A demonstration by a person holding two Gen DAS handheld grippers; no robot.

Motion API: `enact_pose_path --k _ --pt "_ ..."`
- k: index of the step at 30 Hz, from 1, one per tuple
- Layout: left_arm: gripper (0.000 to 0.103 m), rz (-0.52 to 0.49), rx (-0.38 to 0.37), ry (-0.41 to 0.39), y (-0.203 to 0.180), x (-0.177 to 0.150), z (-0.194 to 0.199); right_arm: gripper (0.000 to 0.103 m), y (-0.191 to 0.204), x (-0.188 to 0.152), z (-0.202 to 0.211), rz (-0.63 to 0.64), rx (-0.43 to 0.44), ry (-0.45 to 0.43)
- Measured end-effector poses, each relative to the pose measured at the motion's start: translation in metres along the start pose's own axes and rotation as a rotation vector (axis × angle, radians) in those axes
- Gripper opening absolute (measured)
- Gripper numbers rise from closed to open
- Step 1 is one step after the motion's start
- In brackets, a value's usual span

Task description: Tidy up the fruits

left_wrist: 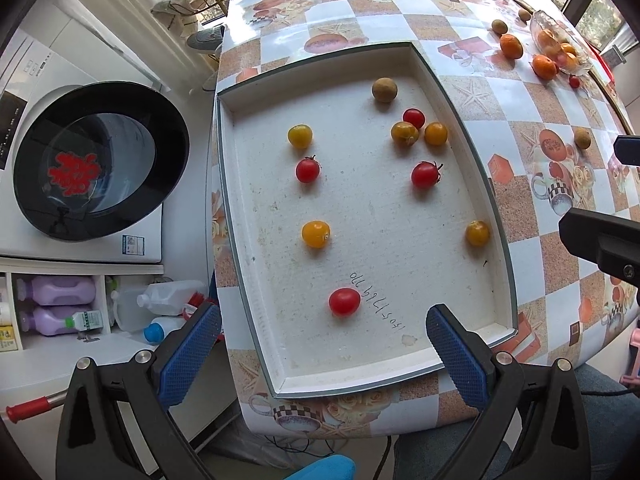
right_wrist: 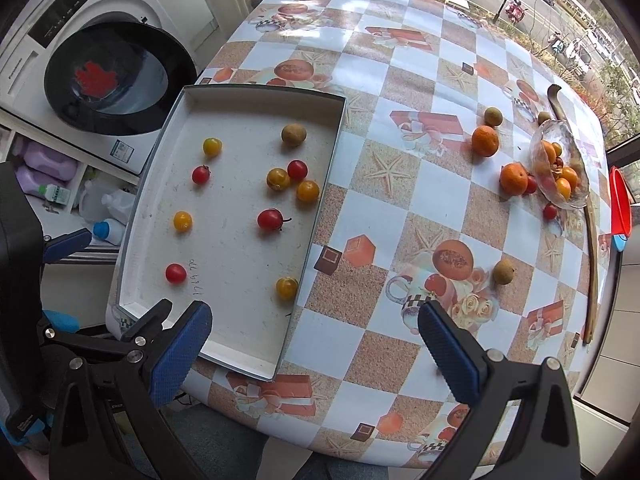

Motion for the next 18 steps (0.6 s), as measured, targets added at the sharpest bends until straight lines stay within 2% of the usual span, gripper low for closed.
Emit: enact_pose_path --k 11,18 --pt "0.103 0.003 -0.004 -0.005 0.0 -0.0022 0.0018 0.103 0.0031 0.002 -0.0019 0.019 -0.023 0.003" --pt "0.103 -0.028 0.008 -0.028 -0.0053 -0.0029 0.0068 0.103 0.0052 0.0013 -0.0016 0.029 -0.023 0.001"
Point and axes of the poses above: each gripper's, at about its wrist camera, not at the fingertips, and z roughly against the way its jaws point, y to its left, x to its top, the point moved 7 cm from there along -z, roughly the way its jaws point, and after that the axes turned 4 degrees about -z, right-handed, at the moved point
